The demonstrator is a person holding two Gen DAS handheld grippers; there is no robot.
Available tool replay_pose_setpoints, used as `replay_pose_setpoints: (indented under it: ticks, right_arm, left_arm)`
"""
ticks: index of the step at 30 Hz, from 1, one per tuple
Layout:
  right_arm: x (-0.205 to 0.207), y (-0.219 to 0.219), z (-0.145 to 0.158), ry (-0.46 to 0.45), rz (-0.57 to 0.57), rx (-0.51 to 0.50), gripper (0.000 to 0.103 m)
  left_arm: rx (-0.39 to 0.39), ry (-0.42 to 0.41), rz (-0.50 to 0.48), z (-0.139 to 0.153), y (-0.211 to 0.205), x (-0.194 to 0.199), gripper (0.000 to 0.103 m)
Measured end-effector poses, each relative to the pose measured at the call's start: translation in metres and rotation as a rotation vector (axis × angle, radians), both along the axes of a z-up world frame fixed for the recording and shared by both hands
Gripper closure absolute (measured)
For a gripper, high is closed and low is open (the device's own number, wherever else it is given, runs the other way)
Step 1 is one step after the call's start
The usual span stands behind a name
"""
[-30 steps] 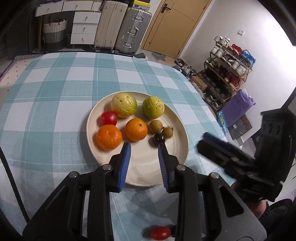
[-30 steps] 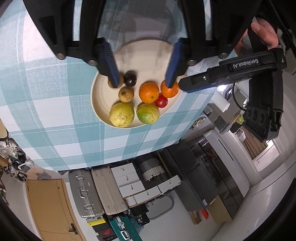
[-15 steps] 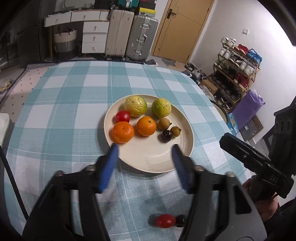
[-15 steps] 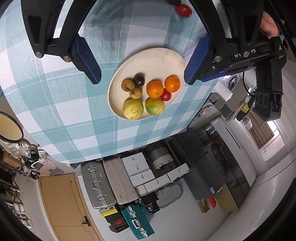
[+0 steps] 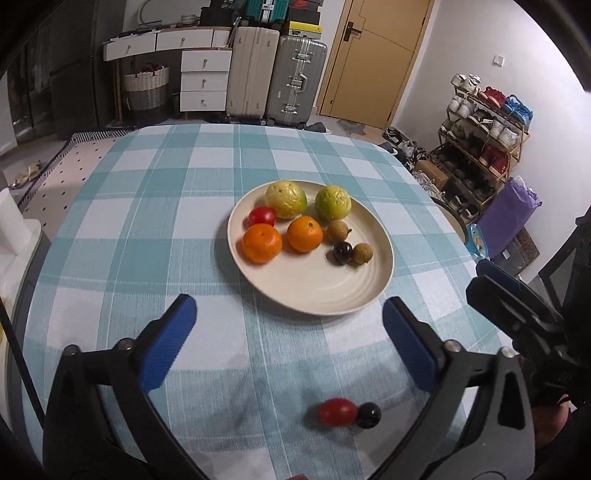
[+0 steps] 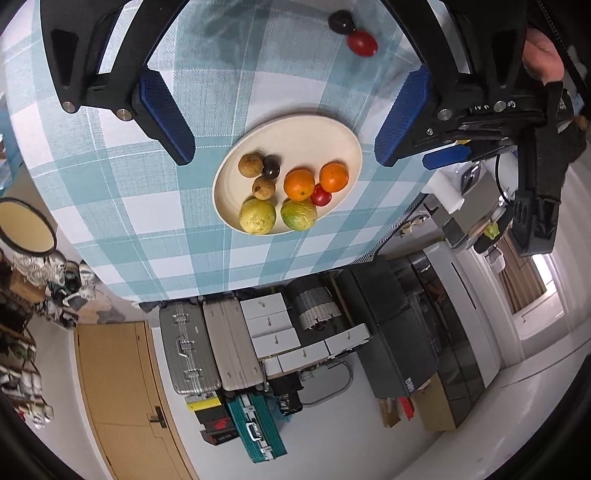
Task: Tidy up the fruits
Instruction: 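Withdraw both tools from the plate toward the tomato and plum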
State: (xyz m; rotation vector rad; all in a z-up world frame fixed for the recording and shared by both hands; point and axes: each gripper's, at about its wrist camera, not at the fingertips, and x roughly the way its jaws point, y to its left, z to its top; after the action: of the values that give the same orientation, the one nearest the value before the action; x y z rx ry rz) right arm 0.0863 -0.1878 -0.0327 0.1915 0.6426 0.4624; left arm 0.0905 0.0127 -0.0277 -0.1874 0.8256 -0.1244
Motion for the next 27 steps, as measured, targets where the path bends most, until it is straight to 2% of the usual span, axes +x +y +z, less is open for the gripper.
replay_pose_setpoints:
  ticks: [5,14,25,27]
  right_arm:
    - [-0.014,0.000,-0.004,0.004,0.010,-0.014,0.002]
    - [-0.038,-0.006,-0.016,0.010,0.009,-0.025,0.001]
    - [-0.053,-0.017,-0.033,0.061,0.000,-0.021,0.001]
    - [-0.053,-0.018,-0.037,0.076,-0.001,-0.021,0.001]
  left_arm:
    - [-0.003,0.033,-0.010,-0.012,-0.003,-0.011,0.001]
    - [-0.045,0.163,-0.052,-0.051,-0.007,-0.024,0.001]
    - [-0.102,0.184,-0.122,-0.068,-0.013,-0.037,0.002]
    - [-0.114,0.179,-0.136,-0.069,-0.014,-0.038,0.006]
